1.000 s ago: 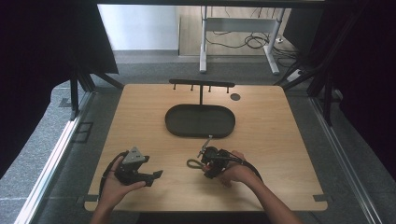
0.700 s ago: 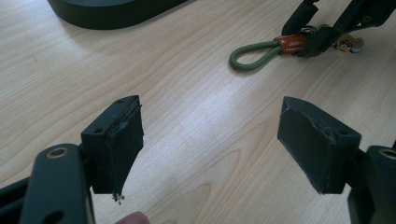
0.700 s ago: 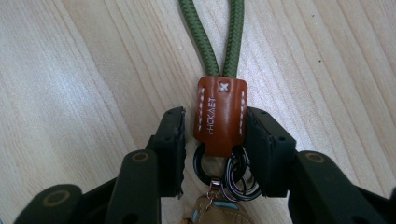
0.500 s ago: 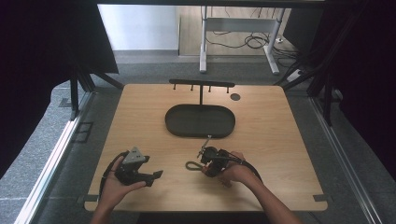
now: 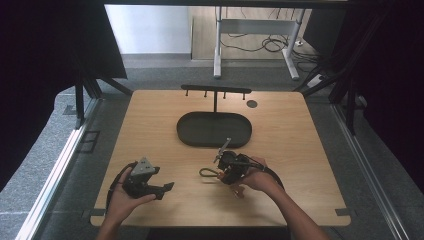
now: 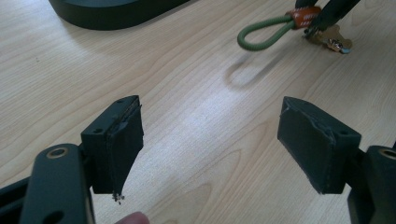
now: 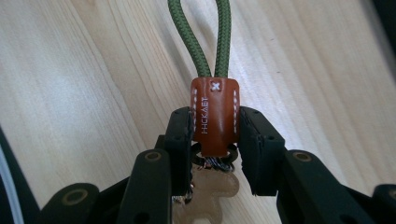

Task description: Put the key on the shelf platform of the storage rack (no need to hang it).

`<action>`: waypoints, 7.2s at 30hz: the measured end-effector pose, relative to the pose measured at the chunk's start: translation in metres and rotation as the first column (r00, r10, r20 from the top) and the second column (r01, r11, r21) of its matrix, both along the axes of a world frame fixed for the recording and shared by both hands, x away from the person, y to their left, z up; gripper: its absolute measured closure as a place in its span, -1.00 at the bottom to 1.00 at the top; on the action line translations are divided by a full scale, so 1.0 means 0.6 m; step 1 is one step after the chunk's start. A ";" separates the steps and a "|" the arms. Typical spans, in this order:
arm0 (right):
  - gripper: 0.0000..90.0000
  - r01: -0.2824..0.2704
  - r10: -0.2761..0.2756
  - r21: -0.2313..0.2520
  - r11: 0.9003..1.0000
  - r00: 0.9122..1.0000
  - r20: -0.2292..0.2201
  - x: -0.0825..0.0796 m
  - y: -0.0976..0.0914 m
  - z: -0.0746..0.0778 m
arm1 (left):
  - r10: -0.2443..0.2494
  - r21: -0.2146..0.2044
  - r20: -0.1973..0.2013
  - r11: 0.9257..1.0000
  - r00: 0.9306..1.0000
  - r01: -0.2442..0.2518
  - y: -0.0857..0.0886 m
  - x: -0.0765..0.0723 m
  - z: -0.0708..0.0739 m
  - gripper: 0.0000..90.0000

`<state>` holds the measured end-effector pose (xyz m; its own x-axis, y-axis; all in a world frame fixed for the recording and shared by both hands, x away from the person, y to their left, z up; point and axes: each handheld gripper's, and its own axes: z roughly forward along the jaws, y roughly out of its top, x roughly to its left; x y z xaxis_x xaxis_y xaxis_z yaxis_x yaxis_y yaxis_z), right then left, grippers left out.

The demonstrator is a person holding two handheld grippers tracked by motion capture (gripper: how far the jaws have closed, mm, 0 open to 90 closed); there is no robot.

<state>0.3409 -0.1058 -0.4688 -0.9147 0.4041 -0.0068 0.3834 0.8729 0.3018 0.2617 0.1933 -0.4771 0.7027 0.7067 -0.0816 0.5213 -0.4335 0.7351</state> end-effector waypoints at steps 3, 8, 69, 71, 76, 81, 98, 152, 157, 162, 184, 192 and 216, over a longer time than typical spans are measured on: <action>0.48 0.005 -0.005 0.006 1.000 1.000 0.012 -0.001 -0.004 0.015 | 0.000 0.000 0.000 1.000 1.000 0.000 0.000 0.000 0.000 -0.49; 0.48 0.005 -0.005 0.008 1.000 1.000 0.030 0.000 -0.008 0.036 | -0.001 0.000 0.001 1.000 1.000 0.001 -0.002 0.000 0.000 -0.49; 0.49 0.118 -0.119 0.022 0.993 0.989 0.092 0.117 -0.014 0.141 | -0.008 0.000 -0.001 1.000 1.000 0.008 0.002 0.001 0.002 -0.49; 0.49 0.121 -0.123 0.025 0.992 0.988 0.092 0.123 -0.014 0.142 | -0.008 -0.002 0.000 1.000 1.000 0.008 0.002 0.000 0.002 -0.49; 0.49 0.128 -0.128 0.014 0.992 0.988 0.087 0.135 -0.012 0.142 | -0.008 -0.005 0.000 1.000 1.000 0.008 0.004 0.001 0.002 -0.49; 0.49 0.144 -0.144 0.007 0.990 0.986 0.080 0.145 -0.008 0.141 | -0.006 -0.008 0.002 1.000 1.000 0.006 0.005 0.000 0.003 -0.49; 0.49 0.152 -0.153 0.019 0.988 0.986 0.070 0.188 -0.004 0.128 | -0.002 -0.013 -0.002 1.000 1.000 0.002 0.008 0.001 0.003 -0.49; 0.48 0.213 -0.214 0.034 0.976 0.976 0.039 0.300 0.015 0.040 | 0.007 -0.027 -0.023 1.000 1.000 -0.008 0.022 0.010 -0.007 -0.50; 0.47 0.200 -0.201 0.013 0.980 0.979 0.040 0.297 0.024 0.025 | 0.008 -0.028 -0.020 1.000 1.000 -0.008 0.022 0.009 -0.006 -0.49; 0.39 0.184 -0.184 0.014 0.983 0.982 0.046 0.292 0.029 0.020 | 0.010 -0.029 -0.020 1.000 1.000 -0.010 0.023 0.009 -0.006 -0.50; 0.27 0.172 -0.178 0.080 0.982 0.981 0.071 0.263 0.012 0.051 | 0.005 -0.021 -0.018 1.000 1.000 -0.005 0.019 0.008 -0.005 -0.50; 0.23 0.163 -0.175 0.126 0.978 0.981 0.086 0.224 -0.006 0.075 | 0.010 -0.016 -0.009 1.000 1.000 -0.010 0.017 0.007 -0.003 -0.50; 0.11 0.152 -0.195 0.283 0.947 0.972 0.129 0.047 -0.148 0.058 | -0.001 0.020 -0.022 1.000 1.000 0.001 -0.006 0.007 -0.008 -0.49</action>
<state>0.3689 -0.1946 -0.4343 -0.8266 0.5627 -0.0096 0.4523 0.6745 0.5835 0.2657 0.1898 -0.4817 0.7015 0.7078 -0.0832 0.5371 -0.4482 0.7146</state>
